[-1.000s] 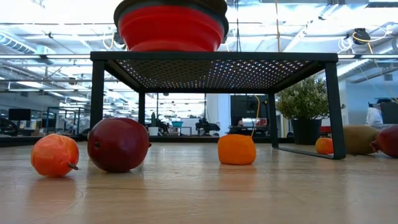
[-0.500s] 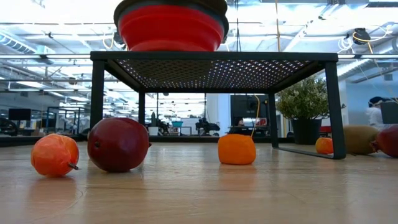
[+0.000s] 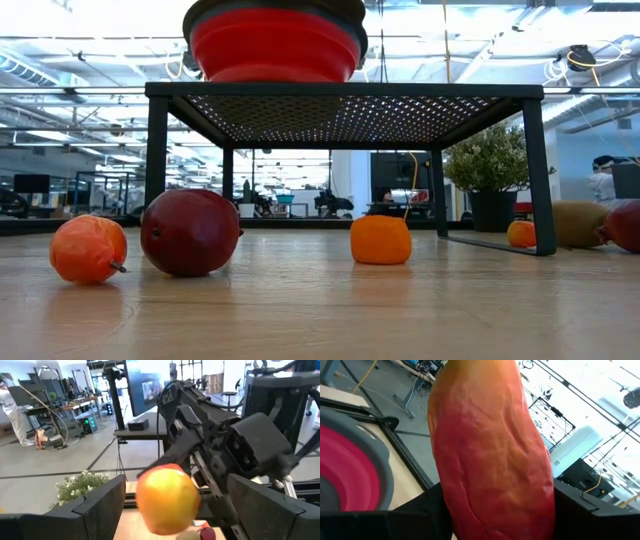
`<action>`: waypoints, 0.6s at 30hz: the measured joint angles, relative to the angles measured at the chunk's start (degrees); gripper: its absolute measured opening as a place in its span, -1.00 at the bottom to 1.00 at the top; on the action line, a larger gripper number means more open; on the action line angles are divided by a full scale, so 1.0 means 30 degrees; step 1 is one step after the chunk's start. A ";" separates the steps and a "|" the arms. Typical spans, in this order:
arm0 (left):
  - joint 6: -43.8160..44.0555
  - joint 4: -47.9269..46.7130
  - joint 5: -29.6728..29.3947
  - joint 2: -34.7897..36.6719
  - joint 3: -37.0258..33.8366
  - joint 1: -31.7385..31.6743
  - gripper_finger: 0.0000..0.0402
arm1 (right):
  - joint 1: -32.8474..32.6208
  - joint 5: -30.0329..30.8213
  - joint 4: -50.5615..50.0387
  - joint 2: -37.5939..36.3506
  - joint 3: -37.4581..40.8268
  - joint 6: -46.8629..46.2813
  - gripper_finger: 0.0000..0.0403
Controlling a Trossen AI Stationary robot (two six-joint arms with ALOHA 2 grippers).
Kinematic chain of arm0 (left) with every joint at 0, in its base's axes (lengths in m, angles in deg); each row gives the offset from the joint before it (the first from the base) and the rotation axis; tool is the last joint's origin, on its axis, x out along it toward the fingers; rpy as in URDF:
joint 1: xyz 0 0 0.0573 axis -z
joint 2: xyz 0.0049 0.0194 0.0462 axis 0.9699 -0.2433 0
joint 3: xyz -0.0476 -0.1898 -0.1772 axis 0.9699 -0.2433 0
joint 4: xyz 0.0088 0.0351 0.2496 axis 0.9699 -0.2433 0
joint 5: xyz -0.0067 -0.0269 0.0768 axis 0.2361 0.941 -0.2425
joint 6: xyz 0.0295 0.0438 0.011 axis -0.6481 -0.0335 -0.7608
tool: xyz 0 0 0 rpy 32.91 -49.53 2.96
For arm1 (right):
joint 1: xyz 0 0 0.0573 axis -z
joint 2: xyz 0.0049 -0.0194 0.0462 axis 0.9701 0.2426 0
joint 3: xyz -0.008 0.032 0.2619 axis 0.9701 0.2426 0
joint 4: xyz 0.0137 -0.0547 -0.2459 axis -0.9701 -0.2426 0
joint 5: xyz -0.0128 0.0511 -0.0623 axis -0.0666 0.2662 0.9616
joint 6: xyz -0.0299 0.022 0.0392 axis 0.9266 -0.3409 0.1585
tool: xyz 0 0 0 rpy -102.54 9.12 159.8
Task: Pick & Place Fruit
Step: Put the mango into the red colander on the shelf
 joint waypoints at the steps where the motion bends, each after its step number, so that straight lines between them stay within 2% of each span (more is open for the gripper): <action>1: 0.0001 -0.0002 0.0001 0.0000 0.0000 0.0000 0.74 | 0.0076 -0.0097 0.0244 0.0073 -0.0006 -0.0005 0.13; 11: 0.0189 -0.0403 -0.0055 0.0000 0.0000 -0.0278 0.74 | 0.0140 -0.0738 0.1762 0.0367 -0.0007 0.0938 0.13; 15: 0.0467 -0.0395 0.1060 0.0000 0.0000 -0.0464 0.74 | 0.0193 -0.2005 0.2478 0.0417 -0.0015 0.1452 0.12; 18: 0.0737 -0.0447 0.1770 0.0000 0.0000 -0.0475 0.74 | 0.0426 -0.2122 0.2681 0.0452 -0.0015 0.1496 0.13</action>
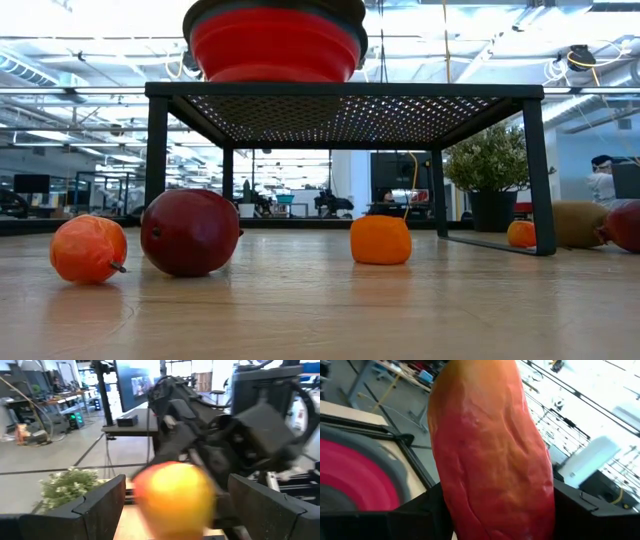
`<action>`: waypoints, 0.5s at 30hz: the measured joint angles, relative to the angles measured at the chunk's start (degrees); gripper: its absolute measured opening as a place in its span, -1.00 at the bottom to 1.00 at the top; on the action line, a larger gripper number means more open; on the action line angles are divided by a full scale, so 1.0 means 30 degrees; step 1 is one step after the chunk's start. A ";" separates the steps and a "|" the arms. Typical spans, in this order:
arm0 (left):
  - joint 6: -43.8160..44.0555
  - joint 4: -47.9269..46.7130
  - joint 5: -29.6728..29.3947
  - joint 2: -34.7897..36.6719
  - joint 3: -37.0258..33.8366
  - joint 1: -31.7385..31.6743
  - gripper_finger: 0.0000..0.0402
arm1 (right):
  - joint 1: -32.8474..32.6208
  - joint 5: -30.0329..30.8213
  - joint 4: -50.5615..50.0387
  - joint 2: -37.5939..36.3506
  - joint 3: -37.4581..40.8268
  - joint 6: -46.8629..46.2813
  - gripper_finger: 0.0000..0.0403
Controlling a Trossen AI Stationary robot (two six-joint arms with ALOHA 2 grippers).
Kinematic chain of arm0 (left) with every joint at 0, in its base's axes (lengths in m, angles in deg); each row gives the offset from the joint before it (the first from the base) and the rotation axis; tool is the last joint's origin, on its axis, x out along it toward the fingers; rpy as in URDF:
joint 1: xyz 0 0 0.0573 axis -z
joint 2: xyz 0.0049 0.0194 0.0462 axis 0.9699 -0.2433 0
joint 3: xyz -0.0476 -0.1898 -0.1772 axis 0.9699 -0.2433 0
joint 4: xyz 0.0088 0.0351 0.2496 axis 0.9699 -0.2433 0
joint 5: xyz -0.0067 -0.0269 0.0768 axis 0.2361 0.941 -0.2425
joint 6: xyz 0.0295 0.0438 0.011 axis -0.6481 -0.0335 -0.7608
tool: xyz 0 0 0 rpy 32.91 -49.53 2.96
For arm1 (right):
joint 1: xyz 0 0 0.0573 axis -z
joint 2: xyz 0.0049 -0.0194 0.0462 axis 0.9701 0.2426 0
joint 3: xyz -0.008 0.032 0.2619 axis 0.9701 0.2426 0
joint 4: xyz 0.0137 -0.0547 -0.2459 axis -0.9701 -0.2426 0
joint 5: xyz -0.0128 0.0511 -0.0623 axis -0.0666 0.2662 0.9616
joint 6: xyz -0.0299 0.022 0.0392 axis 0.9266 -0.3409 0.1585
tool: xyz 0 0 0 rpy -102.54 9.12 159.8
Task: Pick & Place Fruit
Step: Put the mango into the red colander on the shelf
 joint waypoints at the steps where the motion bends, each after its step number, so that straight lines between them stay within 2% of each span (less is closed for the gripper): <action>1: 0.0075 -0.0023 0.0022 0.0000 0.0000 -0.0007 0.74 | 0.0066 -0.0211 0.0025 -0.0021 0.0000 -0.0002 0.13; 9: 0.0378 -0.0109 0.0127 0.0022 0.0000 -0.0006 0.74 | 0.0201 -0.0516 0.0180 -0.0024 0.0000 -0.0148 0.14; 15: 0.0728 -0.0106 0.0147 0.0015 0.0000 -0.0006 0.74 | 0.0366 -0.1836 0.0286 -0.0019 0.0000 -0.0237 0.12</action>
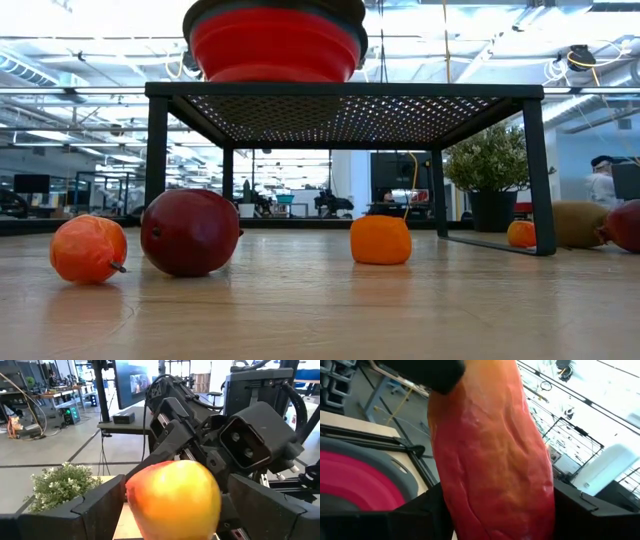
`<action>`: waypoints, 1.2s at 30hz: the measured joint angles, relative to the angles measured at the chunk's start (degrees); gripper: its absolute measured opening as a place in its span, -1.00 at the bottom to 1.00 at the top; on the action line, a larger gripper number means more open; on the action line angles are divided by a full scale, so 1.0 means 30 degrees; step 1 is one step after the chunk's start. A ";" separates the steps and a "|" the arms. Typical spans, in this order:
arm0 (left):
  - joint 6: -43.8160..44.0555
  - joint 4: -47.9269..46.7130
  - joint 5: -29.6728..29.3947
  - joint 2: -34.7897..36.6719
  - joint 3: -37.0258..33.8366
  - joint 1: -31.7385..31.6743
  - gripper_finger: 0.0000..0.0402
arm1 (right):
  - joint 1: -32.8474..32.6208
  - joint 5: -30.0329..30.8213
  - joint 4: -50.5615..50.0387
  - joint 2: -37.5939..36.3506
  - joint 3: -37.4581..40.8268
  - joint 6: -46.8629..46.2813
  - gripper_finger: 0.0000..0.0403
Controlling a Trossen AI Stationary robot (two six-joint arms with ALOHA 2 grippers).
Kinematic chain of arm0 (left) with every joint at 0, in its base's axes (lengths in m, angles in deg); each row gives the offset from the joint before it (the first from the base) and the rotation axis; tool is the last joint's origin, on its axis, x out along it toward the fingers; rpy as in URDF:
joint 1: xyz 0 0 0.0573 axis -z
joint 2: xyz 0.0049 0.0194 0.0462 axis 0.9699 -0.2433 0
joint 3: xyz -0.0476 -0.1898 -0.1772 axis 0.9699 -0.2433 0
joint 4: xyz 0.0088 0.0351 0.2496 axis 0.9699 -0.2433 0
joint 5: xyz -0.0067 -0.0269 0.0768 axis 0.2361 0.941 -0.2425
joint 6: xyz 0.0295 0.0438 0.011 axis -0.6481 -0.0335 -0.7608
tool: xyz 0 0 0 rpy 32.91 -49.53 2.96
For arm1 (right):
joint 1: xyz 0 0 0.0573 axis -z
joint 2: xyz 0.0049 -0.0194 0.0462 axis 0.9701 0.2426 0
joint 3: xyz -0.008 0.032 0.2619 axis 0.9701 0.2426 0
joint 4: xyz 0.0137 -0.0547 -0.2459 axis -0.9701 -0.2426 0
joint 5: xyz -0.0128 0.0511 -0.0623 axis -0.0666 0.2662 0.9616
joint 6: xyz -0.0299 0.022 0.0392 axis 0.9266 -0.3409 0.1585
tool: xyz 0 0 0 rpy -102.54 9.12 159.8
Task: Pick & Place Fruit
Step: Put the mango into the red colander on the shelf
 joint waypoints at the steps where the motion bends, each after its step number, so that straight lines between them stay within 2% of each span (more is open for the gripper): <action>1: 0.0000 -0.0007 0.0004 0.0000 0.0000 0.0000 0.74 | 0.0045 0.0001 0.0027 -0.0004 0.0000 -0.0053 0.12; 5: 0.0000 -0.0025 -0.0071 0.0000 -0.0007 -0.0015 0.64 | 0.0180 -0.0010 0.0093 -0.0003 0.0000 -0.0072 0.14; 13: -0.0007 -0.0003 0.0141 0.0007 -0.0007 -0.0044 -0.01 | 0.0173 0.0011 0.0158 0.0000 0.0000 -0.0501 0.13; 24: 0.0022 -0.0127 0.0062 0.0000 -0.0007 -0.0043 -0.03 | 0.0127 -0.0028 0.0005 0.0000 0.0000 -0.1650 0.24; 36: -0.0117 0.0157 0.0091 0.0000 -0.0009 -0.0015 -0.03 | -0.0118 0.0124 -0.0366 -0.0007 0.0000 -0.2668 0.50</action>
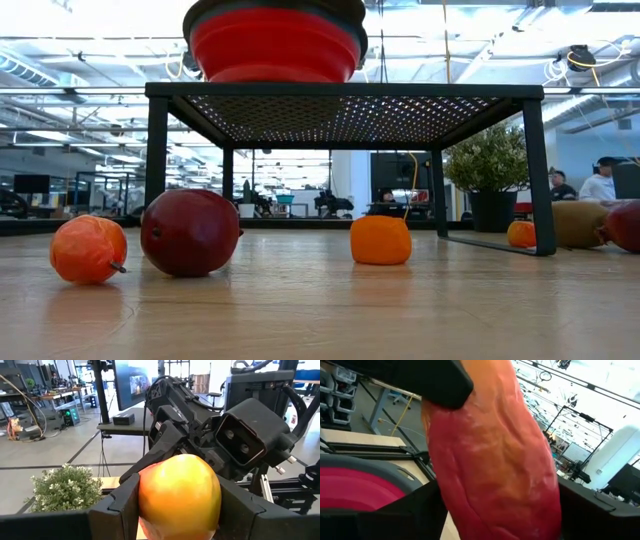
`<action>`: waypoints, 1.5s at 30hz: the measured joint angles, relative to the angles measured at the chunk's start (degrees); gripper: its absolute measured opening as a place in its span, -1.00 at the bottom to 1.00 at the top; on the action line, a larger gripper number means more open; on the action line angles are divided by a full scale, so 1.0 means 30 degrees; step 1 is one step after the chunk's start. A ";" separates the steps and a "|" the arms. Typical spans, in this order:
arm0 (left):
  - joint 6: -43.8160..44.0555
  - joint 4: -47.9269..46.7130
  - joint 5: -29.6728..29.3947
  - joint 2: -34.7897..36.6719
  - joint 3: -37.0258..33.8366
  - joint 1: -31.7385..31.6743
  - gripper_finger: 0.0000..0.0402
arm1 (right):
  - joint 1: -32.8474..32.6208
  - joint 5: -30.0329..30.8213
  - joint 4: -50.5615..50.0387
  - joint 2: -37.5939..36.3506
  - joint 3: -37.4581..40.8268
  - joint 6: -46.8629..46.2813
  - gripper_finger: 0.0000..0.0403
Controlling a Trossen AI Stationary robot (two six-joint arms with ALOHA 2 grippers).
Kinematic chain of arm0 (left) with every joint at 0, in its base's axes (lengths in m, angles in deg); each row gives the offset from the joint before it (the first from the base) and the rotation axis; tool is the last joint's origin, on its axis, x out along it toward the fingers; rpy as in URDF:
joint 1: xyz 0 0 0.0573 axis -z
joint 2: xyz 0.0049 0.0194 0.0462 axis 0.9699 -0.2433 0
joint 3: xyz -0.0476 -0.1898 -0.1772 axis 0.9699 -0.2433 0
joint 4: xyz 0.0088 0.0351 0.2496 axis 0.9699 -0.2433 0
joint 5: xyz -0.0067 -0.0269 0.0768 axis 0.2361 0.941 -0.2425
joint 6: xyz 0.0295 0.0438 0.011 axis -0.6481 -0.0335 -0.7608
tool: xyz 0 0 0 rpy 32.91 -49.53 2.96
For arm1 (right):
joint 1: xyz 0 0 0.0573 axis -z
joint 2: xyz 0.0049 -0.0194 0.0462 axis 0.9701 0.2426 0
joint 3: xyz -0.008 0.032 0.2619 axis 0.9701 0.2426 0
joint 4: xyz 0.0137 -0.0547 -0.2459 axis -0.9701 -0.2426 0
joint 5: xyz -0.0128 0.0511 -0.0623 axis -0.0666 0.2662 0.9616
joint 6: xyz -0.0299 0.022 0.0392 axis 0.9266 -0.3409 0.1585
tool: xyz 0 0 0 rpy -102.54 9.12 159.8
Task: Pick & Place Fruit
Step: Put the mango into the red colander on the shelf
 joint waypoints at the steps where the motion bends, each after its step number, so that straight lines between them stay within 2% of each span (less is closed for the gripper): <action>1: 0.0001 0.0009 -0.0018 0.0000 -0.0005 -0.0001 -0.03 | 0.0000 0.0004 -0.0008 0.0000 0.0000 0.0003 0.52; 7: 0.0036 0.0015 -0.0109 0.0000 -0.0005 -0.0007 -0.03 | -0.0020 0.0295 -0.0050 0.0000 0.0000 0.0010 0.61; 15: -0.0459 0.0202 -0.0742 0.0000 -0.0005 -0.0200 -0.03 | -0.0286 0.3834 -0.0354 0.0000 0.0050 0.0105 0.66; 23: -0.0584 0.0124 -0.1973 0.0043 -0.0005 -0.0734 -0.03 | -0.1206 0.4128 -0.0342 -0.0007 0.0641 0.0114 0.66; 29: -0.0347 -0.0900 -0.2666 0.0466 -0.0029 -0.1100 -0.03 | -0.2280 0.5982 -0.0325 -0.0007 0.1330 -0.0809 0.63; 36: 0.0771 -0.2151 -0.2717 0.1080 -0.0005 -0.0944 -0.03 | -0.3266 0.5953 0.0201 -0.0079 0.1794 -0.2652 0.41; 45: 0.2799 -0.5040 -0.2692 0.2027 0.0009 -0.0134 -0.03 | -0.3802 0.5956 0.1207 -0.0219 0.2341 -0.4274 -0.18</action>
